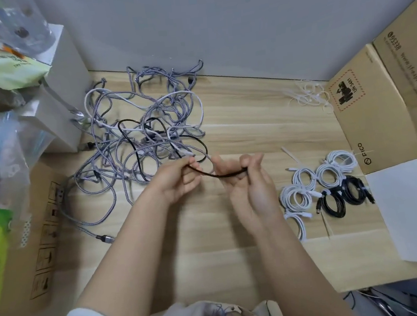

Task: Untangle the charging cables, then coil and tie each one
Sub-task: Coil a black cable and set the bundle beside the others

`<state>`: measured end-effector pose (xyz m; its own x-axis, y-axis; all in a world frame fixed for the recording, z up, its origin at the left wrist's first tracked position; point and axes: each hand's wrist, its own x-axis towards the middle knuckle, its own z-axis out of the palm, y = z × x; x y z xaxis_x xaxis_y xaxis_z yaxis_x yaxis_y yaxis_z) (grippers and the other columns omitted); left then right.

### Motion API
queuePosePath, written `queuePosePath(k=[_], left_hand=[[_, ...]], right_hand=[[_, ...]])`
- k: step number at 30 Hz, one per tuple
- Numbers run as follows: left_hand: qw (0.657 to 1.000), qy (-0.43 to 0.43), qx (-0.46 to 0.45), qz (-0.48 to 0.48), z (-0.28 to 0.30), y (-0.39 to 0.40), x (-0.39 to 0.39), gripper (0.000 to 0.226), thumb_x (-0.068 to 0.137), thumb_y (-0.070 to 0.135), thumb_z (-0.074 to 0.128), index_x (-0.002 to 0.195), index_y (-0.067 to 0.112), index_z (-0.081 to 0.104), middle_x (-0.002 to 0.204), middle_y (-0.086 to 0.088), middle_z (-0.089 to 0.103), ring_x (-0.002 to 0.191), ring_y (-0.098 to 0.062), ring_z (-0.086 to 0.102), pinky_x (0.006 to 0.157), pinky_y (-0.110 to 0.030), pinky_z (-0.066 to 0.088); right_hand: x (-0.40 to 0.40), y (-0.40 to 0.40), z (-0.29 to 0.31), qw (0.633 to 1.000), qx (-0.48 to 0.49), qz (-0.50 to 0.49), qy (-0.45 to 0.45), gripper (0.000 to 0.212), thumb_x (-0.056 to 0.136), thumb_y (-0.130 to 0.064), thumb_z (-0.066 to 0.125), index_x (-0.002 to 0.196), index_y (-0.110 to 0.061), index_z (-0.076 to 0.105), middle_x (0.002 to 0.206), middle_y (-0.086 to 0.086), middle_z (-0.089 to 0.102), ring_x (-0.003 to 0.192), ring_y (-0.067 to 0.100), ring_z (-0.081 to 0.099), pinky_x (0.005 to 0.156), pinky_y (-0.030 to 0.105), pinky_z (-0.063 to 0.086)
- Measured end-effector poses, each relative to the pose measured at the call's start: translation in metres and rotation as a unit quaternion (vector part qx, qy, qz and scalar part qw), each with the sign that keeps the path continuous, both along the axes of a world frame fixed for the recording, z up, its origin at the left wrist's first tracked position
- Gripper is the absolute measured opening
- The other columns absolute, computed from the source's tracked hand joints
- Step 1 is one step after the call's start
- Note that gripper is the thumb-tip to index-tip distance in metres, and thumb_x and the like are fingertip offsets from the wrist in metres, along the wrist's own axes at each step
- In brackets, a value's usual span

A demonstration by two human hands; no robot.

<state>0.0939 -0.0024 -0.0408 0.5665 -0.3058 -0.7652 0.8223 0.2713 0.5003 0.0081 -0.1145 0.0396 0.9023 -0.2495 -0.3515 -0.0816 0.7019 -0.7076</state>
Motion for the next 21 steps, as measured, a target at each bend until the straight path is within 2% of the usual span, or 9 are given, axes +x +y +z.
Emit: queuePosePath(k=[3,6,8,11,14,16,18,20,21], left_hand=[[0.998,-0.019,-0.022,0.059,0.007,0.005,0.007,0.026,0.098,0.016,0.044,0.073,0.016,0.050,0.047,0.007,0.059,0.042,-0.002,0.058,0.043,-0.014,0.049],[0.990,-0.081,-0.027,0.109,0.020,0.012,0.019,0.023,0.098,0.017,0.045,0.076,0.016,0.053,0.050,0.009,0.059,0.047,-0.003,0.060,0.045,-0.014,0.049],[0.979,-0.129,-0.040,0.150,0.032,0.016,0.026,0.022,0.099,0.017,0.043,0.081,0.016,0.055,0.052,0.010,0.059,0.049,-0.004,0.060,0.050,-0.018,0.052],[0.965,-0.184,-0.049,0.178,0.051,0.015,0.031,0.019,0.101,0.018,0.041,0.089,0.018,0.055,0.054,0.010,0.061,0.053,-0.005,0.062,0.066,-0.024,0.053],[0.968,-0.212,-0.034,0.131,0.069,0.008,0.022,0.013,0.101,0.022,0.039,0.101,0.023,0.052,0.052,0.008,0.063,0.051,-0.006,0.064,0.054,-0.017,0.052],[0.969,-0.228,-0.042,0.079,0.077,0.002,0.010,0.011,0.101,0.021,0.039,0.102,0.022,0.049,0.054,0.006,0.065,0.053,-0.008,0.066,0.056,-0.018,0.051],[0.968,-0.242,-0.070,0.023,0.082,-0.004,-0.004,0.011,0.100,0.020,0.039,0.094,0.020,0.048,0.060,0.003,0.069,0.060,-0.011,0.069,0.060,-0.020,0.052],[0.958,-0.270,-0.094,-0.030,0.082,-0.009,-0.016,0.013,0.098,0.019,0.043,0.087,0.017,0.049,0.072,0.002,0.073,0.076,-0.013,0.071,0.078,-0.026,0.050],[0.950,-0.293,-0.094,-0.050,0.082,-0.012,-0.022,0.011,0.095,0.018,0.047,0.086,0.015,0.052,0.081,0.002,0.074,0.083,-0.012,0.069,0.085,-0.028,0.048]], right_hand=[[-0.006,-0.014,0.019,0.999,-0.043,0.023,-0.006,0.030,0.082,-0.043,0.038,0.072,-0.014,0.036,0.037,-0.008,0.030,0.033,0.008,0.034,0.051,0.022,0.040],[-0.012,-0.039,0.018,0.974,-0.184,0.130,0.025,0.034,0.094,-0.035,0.044,0.071,-0.011,0.039,0.038,-0.008,0.026,0.034,0.005,0.019,0.042,0.018,0.021],[-0.015,-0.054,0.009,0.909,-0.332,0.235,0.091,0.034,0.097,-0.030,0.044,0.068,-0.011,0.044,0.037,-0.007,0.029,0.035,0.005,0.022,0.042,0.017,0.022],[-0.020,-0.065,-0.008,0.774,-0.520,0.308,0.192,0.038,0.098,-0.029,0.046,0.062,-0.015,0.050,0.039,-0.010,0.041,0.038,0.001,0.035,0.052,0.024,0.028],[-0.022,-0.063,-0.014,0.697,-0.608,0.300,0.233,0.039,0.096,-0.032,0.048,0.062,-0.016,0.054,0.054,-0.005,0.051,0.057,0.011,0.048,0.062,0.028,0.034],[-0.020,-0.055,-0.011,0.710,-0.633,0.240,0.196,0.035,0.096,-0.030,0.050,0.065,-0.015,0.058,0.059,-0.007,0.053,0.062,0.006,0.049,0.062,0.026,0.035],[-0.012,-0.042,-0.004,0.762,-0.617,0.141,0.133,0.030,0.094,-0.027,0.054,0.065,-0.024,0.058,0.069,-0.009,0.058,0.067,-0.004,0.051,0.063,0.014,0.036],[-0.004,-0.029,0.004,0.811,-0.567,0.109,0.090,0.022,0.092,-0.030,0.057,0.070,-0.029,0.057,0.077,-0.005,0.063,0.066,-0.006,0.051,0.063,0.009,0.036],[-0.002,-0.022,0.008,0.845,-0.517,0.115,0.073,0.017,0.092,-0.031,0.057,0.075,-0.026,0.058,0.071,-0.007,0.064,0.059,-0.005,0.050,0.059,0.008,0.035]])
